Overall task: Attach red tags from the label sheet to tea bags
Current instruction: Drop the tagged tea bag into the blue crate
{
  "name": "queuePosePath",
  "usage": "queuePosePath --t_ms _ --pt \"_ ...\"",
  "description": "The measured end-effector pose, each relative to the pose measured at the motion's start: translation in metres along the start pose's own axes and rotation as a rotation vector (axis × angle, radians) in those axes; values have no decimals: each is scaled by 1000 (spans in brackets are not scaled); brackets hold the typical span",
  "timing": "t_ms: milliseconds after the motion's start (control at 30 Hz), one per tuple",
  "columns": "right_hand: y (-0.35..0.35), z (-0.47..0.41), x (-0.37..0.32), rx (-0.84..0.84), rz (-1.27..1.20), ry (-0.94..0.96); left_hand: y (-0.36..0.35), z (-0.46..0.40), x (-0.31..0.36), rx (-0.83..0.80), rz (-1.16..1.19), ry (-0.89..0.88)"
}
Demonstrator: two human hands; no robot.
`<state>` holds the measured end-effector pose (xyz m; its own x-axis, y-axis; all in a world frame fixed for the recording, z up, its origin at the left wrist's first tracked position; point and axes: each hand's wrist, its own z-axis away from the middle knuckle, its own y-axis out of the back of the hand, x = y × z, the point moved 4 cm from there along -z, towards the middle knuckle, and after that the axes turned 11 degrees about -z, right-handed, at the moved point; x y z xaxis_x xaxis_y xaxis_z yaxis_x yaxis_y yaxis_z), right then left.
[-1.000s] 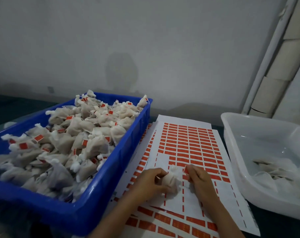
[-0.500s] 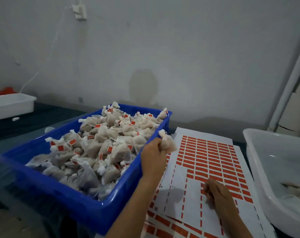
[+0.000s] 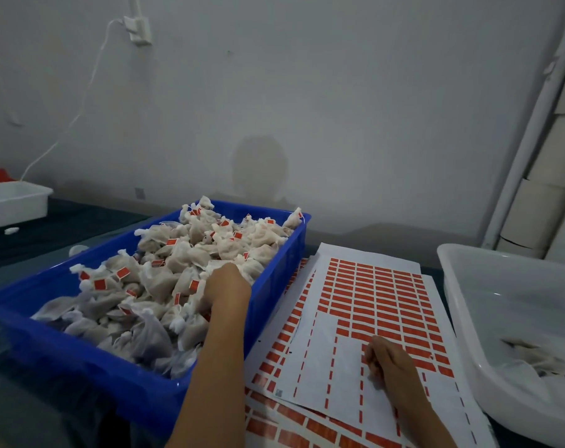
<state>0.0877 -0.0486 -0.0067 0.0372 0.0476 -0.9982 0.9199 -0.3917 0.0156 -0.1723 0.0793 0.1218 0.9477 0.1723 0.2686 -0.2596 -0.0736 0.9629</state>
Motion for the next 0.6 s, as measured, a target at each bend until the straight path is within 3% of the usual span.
queuePosePath --t_ms 133,200,300,367,467,600 --pt "0 3 -1 8 19 13 4 10 5 -1 -7 23" --pt "1 4 -1 25 37 27 14 20 14 208 -46 16" --pt "2 4 -3 49 64 51 26 45 49 572 160 -248" --pt "1 3 -4 66 77 57 15 68 76 649 291 -501" --pt "0 3 -5 111 81 55 -29 90 111 524 262 -790" --pt "3 4 -9 164 7 52 -108 85 125 143 114 -754"
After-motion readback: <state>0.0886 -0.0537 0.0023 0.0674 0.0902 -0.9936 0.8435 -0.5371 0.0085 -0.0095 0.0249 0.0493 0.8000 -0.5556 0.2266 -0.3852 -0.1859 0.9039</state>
